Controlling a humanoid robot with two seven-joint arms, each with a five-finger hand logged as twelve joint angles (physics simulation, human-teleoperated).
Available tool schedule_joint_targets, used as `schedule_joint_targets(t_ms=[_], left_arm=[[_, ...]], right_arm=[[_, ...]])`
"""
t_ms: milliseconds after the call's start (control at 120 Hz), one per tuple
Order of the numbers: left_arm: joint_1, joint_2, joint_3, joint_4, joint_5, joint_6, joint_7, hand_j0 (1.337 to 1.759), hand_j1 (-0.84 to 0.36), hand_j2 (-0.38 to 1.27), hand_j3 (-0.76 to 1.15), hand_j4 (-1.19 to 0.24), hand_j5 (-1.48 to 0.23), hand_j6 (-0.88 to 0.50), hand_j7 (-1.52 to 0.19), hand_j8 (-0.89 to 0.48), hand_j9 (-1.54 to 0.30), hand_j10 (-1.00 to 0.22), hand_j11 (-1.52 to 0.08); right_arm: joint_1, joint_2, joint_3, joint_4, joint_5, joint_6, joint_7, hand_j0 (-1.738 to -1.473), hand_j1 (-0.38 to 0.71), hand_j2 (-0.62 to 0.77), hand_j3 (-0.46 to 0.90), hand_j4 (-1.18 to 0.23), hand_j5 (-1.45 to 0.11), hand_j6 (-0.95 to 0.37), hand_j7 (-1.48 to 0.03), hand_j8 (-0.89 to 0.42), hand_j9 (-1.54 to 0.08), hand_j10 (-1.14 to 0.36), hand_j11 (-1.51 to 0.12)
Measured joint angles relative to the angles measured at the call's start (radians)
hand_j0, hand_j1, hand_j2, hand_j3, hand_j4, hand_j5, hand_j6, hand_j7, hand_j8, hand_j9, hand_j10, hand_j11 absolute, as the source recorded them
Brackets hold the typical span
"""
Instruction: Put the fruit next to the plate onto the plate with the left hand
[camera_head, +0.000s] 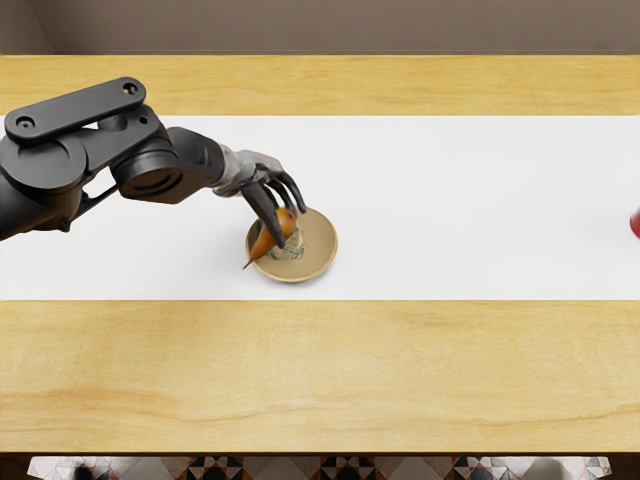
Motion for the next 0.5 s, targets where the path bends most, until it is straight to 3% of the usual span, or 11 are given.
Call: schedule_joint_targets(t_ms=[108,233,375,417,500], left_arm=[[0.005,0.005,-0.053,0.001,-0.009,0.0,0.0,1.658,-0.04,0.27,0.0,-0.35,-0.49,-0.26,-0.48,-0.26,-0.47,-0.34,-0.47],[0.006,0.06,-0.13,0.001,-0.076,-0.008,0.0,1.658,0.12,0.15,0.0,-0.21,-0.28,-0.16,-0.28,-0.15,-0.28,-0.2,-0.28],[0.045,0.203,-0.194,0.001,-0.283,-0.219,0.0,1.658,0.22,0.08,0.0,-0.12,-0.16,-0.09,-0.16,-0.09,-0.16,-0.12,-0.16],[0.091,0.253,-0.217,0.001,-0.362,-0.258,0.0,1.658,0.23,0.06,0.0,-0.1,-0.14,-0.08,-0.14,-0.08,-0.14,-0.1,-0.14],[0.262,0.309,-0.32,0.001,-0.522,-0.301,0.0,1.658,0.26,0.05,0.0,-0.08,-0.11,-0.06,-0.1,-0.06,-0.1,-0.08,-0.1]], right_arm=[[0.0,0.0,0.0,0.0,0.0,0.0,0.0,-1.658,-0.35,0.0,0.0,0.0,0.0,0.0,0.0,0.0,0.0,0.0,0.0],[0.0,0.0,0.0,0.0,0.0,0.0,0.0,-1.658,-0.35,0.0,0.0,0.0,0.0,0.0,0.0,0.0,0.0,0.0,0.0],[0.0,0.0,0.0,0.0,0.0,0.0,0.0,-1.658,-0.35,0.0,0.0,0.0,0.0,0.0,0.0,0.0,0.0,0.0,0.0],[0.0,0.0,0.0,0.0,0.0,0.0,0.0,-1.658,-0.35,0.0,0.0,0.0,0.0,0.0,0.0,0.0,0.0,0.0,0.0],[0.0,0.0,0.0,0.0,0.0,0.0,0.0,-1.658,-0.35,0.0,0.0,0.0,0.0,0.0,0.0,0.0,0.0,0.0,0.0]])
